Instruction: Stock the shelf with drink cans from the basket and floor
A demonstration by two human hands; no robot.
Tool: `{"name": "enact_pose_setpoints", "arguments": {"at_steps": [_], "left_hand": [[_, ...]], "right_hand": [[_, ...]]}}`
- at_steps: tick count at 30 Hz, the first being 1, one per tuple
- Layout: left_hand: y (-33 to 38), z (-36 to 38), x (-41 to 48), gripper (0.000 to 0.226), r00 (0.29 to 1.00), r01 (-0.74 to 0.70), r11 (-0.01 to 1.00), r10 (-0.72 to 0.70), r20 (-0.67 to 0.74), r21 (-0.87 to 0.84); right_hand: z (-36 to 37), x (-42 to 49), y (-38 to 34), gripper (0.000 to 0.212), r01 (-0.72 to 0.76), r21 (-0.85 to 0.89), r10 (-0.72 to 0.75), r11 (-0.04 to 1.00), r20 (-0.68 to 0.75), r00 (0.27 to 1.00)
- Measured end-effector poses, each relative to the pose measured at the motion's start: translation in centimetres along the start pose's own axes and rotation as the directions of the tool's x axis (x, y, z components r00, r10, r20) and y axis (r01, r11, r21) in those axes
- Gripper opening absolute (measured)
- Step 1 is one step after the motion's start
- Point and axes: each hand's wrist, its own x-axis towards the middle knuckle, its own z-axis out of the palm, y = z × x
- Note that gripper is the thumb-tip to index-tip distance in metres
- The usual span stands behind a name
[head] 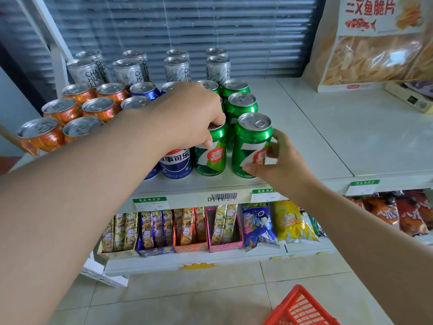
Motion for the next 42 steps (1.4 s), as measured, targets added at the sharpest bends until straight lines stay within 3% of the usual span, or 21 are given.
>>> {"name": "enact_pose_setpoints", "arguments": {"at_steps": [3, 7, 15, 28, 36, 42], "left_hand": [[-0.1, 0.1, 0.0, 0.041, 1.000, -0.003, 1.000, 0.003, 0.000, 0.000], [-0.2, 0.3, 0.1, 0.040, 1.000, -0.004, 1.000, 0.004, -0.013, -0.022], [-0.4, 0.6, 0.4, 0.039, 0.999, -0.019, 1.000, 0.018, -0.036, -0.021], [-0.2, 0.7, -0.2, 0.039, 0.999, -0.011, 1.000, 0.010, -0.053, -0.025], [0.3, 1.7, -1.2, 0.038, 0.990, 0.065, 0.977, -0.088, -0.106, -0.202], [0.9, 2.7, -2.8, 0.040, 0.975, 0.042, 0.944, -0.109, -0.191, -0.326]], "right_hand": [[0.7, -0.4, 0.3, 0.085, -0.005, -0.007, 0.005, 1.000, 0.023, 1.000], [1.5, -0.3, 0.5, 0.077, -0.003, -0.059, -0.004, 0.998, -0.108, 0.994], [1.9, 0.2, 0.1, 0.067, 0.012, -0.058, -0.018, 0.998, -0.099, 0.995], [2.2, 0.0, 0.0, 0.078, 0.002, -0.097, -0.013, 0.995, -0.106, 0.994], [1.4, -1.0, -0.6, 0.095, -0.037, -0.072, 0.032, 0.997, -0.075, 0.997], [0.0, -2.2, -1.8, 0.075, -0.003, -0.029, 0.000, 1.000, -0.075, 0.997]]}}
